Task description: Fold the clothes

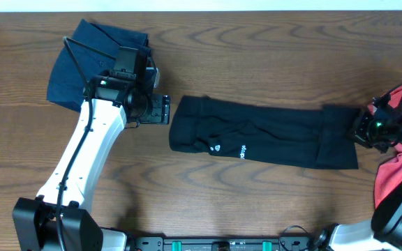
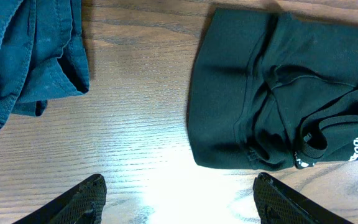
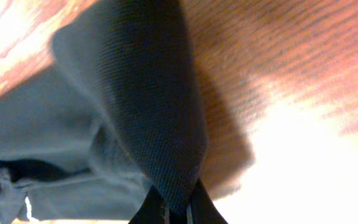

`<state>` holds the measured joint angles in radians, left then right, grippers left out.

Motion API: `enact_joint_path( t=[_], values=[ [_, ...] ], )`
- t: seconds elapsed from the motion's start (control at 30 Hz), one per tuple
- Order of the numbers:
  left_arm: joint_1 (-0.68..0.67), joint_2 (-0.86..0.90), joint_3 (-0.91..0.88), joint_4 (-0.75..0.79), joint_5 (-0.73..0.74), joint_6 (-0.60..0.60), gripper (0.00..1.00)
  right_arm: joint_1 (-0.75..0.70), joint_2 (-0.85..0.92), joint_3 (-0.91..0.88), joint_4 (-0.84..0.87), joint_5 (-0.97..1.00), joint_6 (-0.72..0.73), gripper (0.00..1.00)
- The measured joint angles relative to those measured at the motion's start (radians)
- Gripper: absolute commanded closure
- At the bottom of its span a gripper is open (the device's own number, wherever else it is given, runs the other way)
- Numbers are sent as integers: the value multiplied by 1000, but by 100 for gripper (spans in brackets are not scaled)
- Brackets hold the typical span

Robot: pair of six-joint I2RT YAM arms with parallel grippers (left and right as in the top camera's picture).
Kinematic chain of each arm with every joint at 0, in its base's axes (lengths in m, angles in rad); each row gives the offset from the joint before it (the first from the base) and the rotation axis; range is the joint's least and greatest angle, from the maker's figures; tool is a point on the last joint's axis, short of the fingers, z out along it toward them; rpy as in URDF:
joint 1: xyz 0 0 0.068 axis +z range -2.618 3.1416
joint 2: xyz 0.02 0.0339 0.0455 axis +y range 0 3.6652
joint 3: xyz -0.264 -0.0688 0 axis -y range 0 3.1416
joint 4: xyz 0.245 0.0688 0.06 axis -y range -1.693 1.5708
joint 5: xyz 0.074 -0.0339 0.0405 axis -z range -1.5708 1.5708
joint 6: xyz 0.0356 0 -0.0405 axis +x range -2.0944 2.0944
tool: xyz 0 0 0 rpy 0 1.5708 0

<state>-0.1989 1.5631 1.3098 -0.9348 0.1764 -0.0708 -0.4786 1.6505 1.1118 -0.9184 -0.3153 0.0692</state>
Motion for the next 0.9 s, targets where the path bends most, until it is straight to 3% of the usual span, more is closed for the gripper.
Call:
enact_joint_path(
  t=[0.4,0.83,0.9],
  values=[
    [0,0,0,0,0,0,23,373,-32,0,-8,248,167,99],
    [0,0,0,11,0,0,23,602,100,0,70,309,323,99],
    [0,0,0,11,0,0,23,629,131,0,92,309,340,92]
  ],
)
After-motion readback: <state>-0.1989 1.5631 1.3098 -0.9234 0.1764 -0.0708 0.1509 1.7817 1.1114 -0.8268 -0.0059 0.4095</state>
